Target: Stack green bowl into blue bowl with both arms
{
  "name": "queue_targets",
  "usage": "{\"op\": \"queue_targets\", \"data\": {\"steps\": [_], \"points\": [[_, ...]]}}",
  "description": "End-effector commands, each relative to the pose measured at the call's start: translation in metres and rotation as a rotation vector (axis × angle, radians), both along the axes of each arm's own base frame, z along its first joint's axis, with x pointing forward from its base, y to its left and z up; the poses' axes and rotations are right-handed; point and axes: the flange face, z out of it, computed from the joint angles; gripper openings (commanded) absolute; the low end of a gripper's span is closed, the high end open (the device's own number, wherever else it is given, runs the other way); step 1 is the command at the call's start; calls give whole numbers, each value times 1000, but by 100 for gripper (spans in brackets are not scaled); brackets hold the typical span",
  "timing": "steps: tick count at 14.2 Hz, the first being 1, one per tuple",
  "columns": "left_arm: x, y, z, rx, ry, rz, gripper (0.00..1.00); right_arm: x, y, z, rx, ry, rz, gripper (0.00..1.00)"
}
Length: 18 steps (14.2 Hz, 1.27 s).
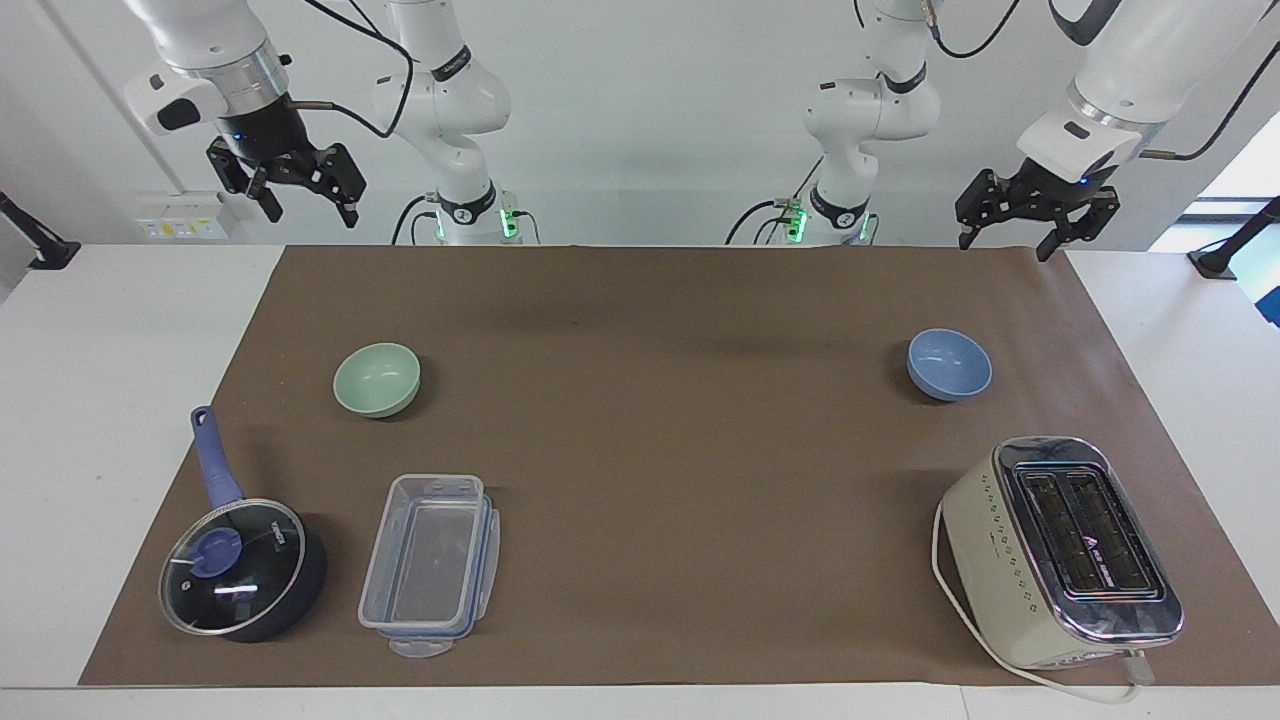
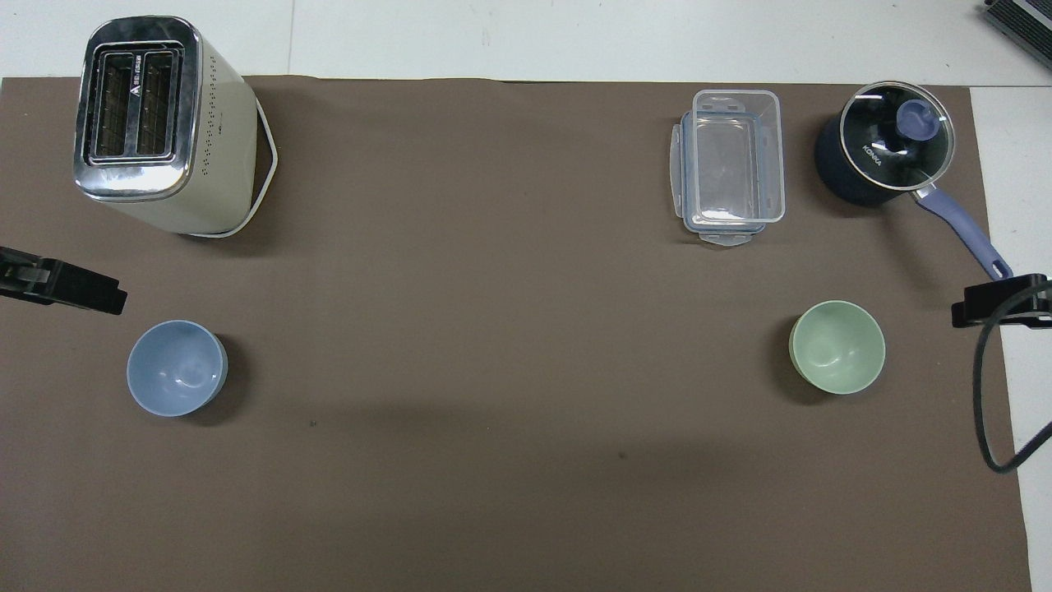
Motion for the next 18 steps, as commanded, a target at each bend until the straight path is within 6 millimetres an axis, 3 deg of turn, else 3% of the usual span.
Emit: {"op": "queue_targets", "data": {"steps": [1,18], "points": [[-7,-2,2,9,-4,5,100,-5,-2,2,0,2,10,100],[-8,2,0,10,5,8,100,-10,0,0,2,6,18,100]]}}
